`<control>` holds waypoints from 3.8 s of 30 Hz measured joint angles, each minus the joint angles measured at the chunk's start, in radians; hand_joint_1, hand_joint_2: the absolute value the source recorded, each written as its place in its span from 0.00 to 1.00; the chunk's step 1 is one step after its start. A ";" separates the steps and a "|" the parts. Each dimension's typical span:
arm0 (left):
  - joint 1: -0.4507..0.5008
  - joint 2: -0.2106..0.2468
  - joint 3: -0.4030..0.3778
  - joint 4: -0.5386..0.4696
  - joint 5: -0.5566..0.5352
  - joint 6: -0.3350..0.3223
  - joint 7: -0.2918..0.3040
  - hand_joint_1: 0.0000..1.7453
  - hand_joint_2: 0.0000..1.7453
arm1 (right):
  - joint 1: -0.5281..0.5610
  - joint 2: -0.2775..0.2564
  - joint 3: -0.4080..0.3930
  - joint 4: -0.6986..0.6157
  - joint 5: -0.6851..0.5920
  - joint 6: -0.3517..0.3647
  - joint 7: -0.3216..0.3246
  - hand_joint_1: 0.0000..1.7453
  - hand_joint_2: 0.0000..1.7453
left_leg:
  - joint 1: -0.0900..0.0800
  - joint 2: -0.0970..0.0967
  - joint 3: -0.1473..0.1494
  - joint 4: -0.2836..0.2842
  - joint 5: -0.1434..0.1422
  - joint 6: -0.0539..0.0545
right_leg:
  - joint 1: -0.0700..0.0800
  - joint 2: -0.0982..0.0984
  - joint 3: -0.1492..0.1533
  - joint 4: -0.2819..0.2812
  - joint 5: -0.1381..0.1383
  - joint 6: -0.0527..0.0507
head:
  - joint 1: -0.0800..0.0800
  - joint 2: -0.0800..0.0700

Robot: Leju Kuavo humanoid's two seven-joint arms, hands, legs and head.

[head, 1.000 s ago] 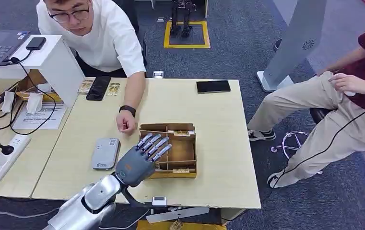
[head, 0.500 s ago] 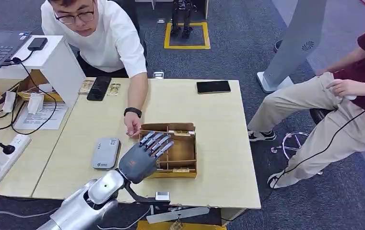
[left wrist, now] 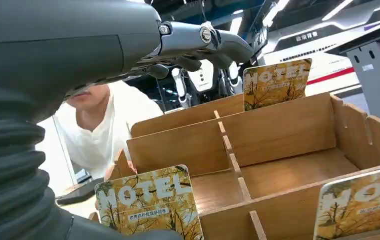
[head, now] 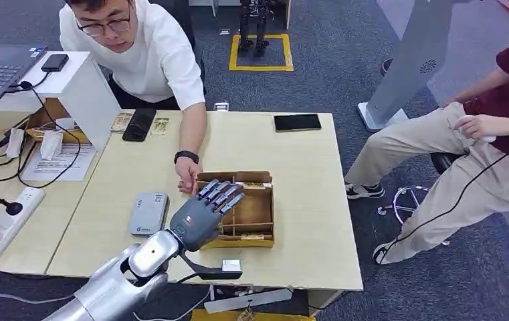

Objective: Pass the card to the sensor for recognition and then transmit it.

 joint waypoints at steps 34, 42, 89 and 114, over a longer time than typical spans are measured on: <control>-0.021 0.015 -0.032 0.026 0.107 -0.135 -0.040 1.00 1.00 | 0.001 0.035 -0.025 -0.068 0.010 0.019 0.018 0.00 1.00 | 0.000 0.000 0.001 0.000 0.000 -0.001 | 0.000 0.001 0.001 0.000 0.000 -0.001 | 0.000 0.000; -0.014 0.016 -0.033 0.026 0.090 -0.056 -0.037 1.00 1.00 | 0.000 0.035 -0.025 -0.067 0.018 0.018 0.018 0.00 1.00 | 0.000 0.000 -0.002 -0.001 -0.001 -0.002 | 0.000 0.001 -0.002 0.000 0.000 -0.001 | 0.000 0.000; 0.131 0.018 0.028 -0.009 0.044 0.334 -0.118 1.00 1.00 | -0.005 -0.008 -0.022 0.025 0.048 -0.022 -0.016 0.00 1.00 | 0.000 0.000 -0.008 0.000 -0.001 -0.001 | 0.000 0.001 -0.008 0.000 -0.001 -0.001 | 0.000 0.000; 0.306 -0.081 0.345 -0.219 -0.082 0.441 -0.251 1.00 1.00 | -0.006 -0.019 -0.021 0.065 0.048 -0.046 -0.018 0.00 1.00 | 0.000 0.001 -0.009 0.000 -0.001 -0.001 | 0.000 0.001 -0.009 0.000 -0.001 0.000 | 0.000 0.000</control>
